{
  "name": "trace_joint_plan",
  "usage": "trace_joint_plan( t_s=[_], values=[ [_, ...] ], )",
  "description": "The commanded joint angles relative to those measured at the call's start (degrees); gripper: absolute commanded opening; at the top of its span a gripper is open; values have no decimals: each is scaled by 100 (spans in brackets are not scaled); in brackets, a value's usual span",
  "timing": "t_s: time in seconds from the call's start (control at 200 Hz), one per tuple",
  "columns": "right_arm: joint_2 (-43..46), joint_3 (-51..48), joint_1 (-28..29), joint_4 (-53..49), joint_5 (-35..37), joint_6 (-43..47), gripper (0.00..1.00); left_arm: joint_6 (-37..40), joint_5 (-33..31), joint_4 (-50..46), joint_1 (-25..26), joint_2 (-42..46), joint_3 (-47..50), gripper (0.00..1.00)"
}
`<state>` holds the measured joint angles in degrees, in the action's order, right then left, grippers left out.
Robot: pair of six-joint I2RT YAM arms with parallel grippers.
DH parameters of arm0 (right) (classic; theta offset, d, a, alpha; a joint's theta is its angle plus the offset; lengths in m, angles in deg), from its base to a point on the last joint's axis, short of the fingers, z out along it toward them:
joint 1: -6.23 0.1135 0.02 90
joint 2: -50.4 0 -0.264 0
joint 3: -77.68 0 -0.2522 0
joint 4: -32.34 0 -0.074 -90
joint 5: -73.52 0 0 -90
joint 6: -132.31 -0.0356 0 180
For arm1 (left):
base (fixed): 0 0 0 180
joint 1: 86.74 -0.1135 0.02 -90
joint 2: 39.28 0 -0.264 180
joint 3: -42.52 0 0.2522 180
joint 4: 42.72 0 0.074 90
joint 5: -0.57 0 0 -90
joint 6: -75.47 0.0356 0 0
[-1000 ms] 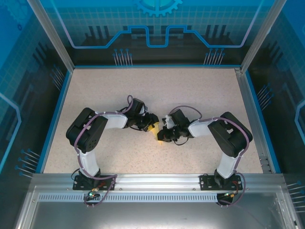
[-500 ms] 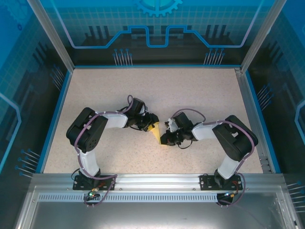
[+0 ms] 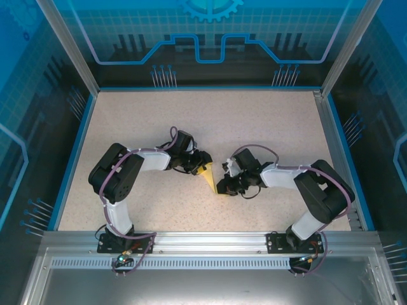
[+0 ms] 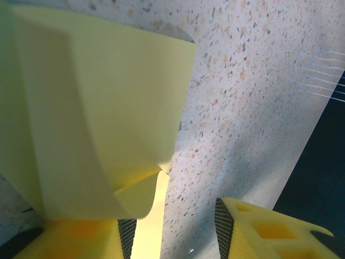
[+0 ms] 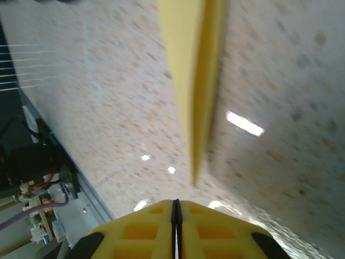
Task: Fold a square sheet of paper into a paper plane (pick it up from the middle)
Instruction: Fold the wing for the fifth time at the center of the table.
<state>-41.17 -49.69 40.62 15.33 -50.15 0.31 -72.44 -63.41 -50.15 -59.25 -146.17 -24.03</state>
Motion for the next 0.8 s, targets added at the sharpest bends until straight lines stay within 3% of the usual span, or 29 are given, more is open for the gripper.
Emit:
trace_joint_plan(
  t_s=[0.0, 0.41, 0.795],
  values=[
    [99, 336, -60, 13, -72, -70, 13, 205, -202, -354, -22, -352, 15, 46],
    [-1091, 786, -42, 1524, 117, -1000, 12, 215, -176, -375, 1, -350, 10, 46],
    [-1601, 378, -48, 647, 654, -534, 3, 341, -183, -517, -6, -297, -99, 47]
  ],
)
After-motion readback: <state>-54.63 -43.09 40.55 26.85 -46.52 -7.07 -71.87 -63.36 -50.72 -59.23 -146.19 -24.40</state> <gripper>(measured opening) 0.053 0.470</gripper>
